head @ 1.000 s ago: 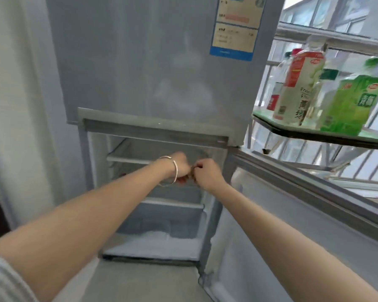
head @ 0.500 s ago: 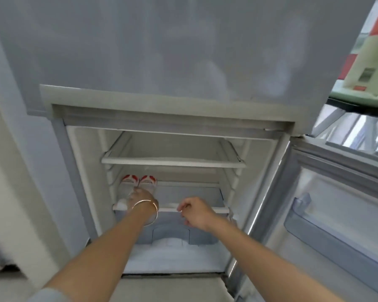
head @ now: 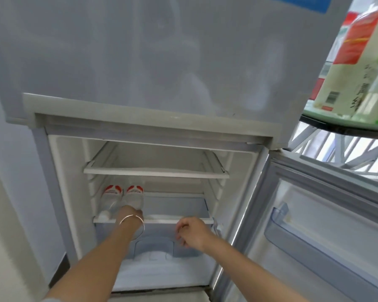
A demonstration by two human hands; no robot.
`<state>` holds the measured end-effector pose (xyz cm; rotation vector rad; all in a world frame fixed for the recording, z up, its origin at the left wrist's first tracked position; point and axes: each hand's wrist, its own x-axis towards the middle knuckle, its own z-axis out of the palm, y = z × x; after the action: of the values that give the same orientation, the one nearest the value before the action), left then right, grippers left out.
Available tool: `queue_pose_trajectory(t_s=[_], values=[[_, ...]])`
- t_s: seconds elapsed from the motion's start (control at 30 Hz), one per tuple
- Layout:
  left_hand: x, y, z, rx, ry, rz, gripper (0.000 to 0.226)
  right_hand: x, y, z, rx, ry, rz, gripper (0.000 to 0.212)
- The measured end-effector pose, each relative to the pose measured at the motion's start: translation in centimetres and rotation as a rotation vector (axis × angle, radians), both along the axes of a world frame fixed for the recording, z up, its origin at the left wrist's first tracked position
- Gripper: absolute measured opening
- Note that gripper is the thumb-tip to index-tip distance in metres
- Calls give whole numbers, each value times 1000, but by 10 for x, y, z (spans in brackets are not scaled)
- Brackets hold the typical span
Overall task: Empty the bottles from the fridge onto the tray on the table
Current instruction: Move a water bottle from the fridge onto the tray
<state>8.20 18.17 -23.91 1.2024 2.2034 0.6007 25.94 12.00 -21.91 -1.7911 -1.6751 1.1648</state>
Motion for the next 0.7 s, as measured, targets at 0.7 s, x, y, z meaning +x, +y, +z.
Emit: queue_pose_trajectory(t_s=[0.7], values=[[102,-158,256,599,879,-358,43,24,-132,156,86,10,276,60]])
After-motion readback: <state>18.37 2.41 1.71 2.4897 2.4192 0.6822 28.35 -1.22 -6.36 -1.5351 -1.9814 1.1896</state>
